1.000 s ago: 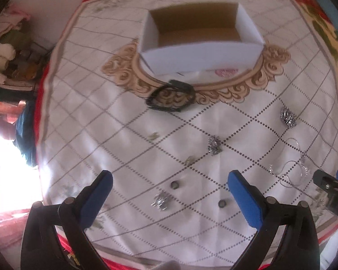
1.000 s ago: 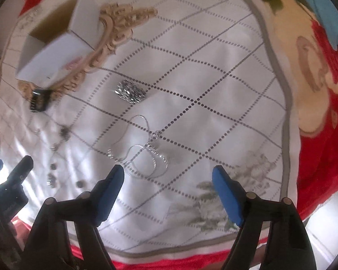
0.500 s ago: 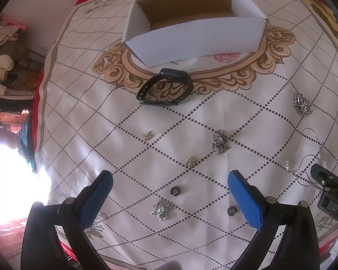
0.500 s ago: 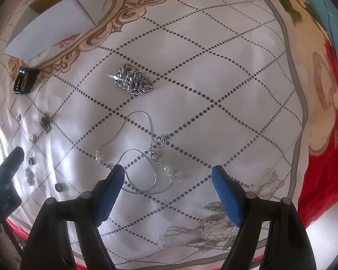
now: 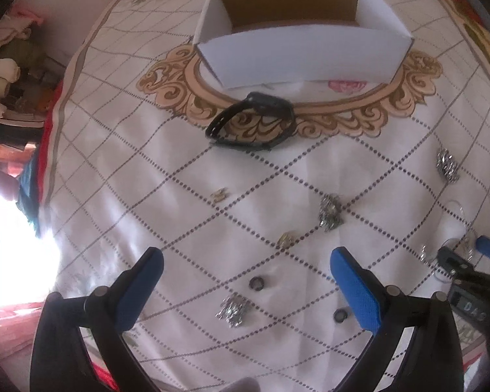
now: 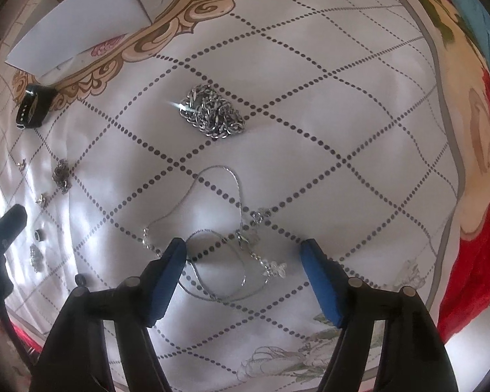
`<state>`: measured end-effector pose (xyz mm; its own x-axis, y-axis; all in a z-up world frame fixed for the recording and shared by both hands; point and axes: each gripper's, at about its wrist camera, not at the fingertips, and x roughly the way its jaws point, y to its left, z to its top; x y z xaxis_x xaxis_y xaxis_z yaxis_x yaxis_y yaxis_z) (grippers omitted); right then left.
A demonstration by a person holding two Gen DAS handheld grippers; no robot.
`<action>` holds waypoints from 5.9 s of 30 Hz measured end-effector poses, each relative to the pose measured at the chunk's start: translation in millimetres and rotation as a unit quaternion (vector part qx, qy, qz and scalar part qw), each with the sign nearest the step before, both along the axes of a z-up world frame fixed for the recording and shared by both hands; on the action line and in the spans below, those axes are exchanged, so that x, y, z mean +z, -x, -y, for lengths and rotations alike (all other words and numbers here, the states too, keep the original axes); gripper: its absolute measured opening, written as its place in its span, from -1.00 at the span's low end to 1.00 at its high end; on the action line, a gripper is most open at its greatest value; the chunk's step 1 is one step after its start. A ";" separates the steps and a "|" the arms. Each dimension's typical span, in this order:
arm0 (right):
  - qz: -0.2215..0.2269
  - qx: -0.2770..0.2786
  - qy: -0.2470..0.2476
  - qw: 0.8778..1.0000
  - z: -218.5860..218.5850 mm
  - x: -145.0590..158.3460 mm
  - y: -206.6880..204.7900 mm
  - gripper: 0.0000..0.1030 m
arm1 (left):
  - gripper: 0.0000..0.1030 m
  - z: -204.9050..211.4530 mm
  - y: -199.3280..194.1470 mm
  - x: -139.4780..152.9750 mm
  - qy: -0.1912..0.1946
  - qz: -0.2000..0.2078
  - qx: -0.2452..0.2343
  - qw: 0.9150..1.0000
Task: Organize jewelry
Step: 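Move right tool to the silver chain necklace while left tool approaches a small charm, then close right tool on the silver necklace while left tool pinches a small charm, then carry both items over the white box and open both tools inside it, then withdraw both tools from the box back toward the scattered jewelry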
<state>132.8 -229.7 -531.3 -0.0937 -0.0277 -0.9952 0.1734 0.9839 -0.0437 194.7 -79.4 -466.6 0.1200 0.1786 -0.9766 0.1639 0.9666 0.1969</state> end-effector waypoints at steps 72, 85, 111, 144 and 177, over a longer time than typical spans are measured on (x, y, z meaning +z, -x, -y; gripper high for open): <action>0.250 -0.039 -0.118 0.960 33.8 249.3 -16.7 -0.93 | -0.86 -7.8 -8.0 147.0 0.237 0.043 -0.020 0.970; 0.325 -0.031 -0.114 0.938 -1.4 361.2 -117.3 -0.93 | -0.86 -24.7 -115.3 226.9 0.292 0.072 -0.069 0.951; 0.075 -0.058 -0.203 0.975 10.1 84.5 -235.2 -0.83 | -0.55 -25.9 -214.4 30.3 0.255 -0.060 0.012 0.965; 0.176 0.024 0.066 0.982 -24.0 190.0 -161.0 0.66 | 0.99 -58.4 -129.3 124.1 0.111 0.108 0.025 0.988; 0.074 0.034 -0.114 0.990 -52.4 88.8 40.5 0.00 | 0.99 -127.0 71.7 23.0 0.029 0.014 0.129 0.991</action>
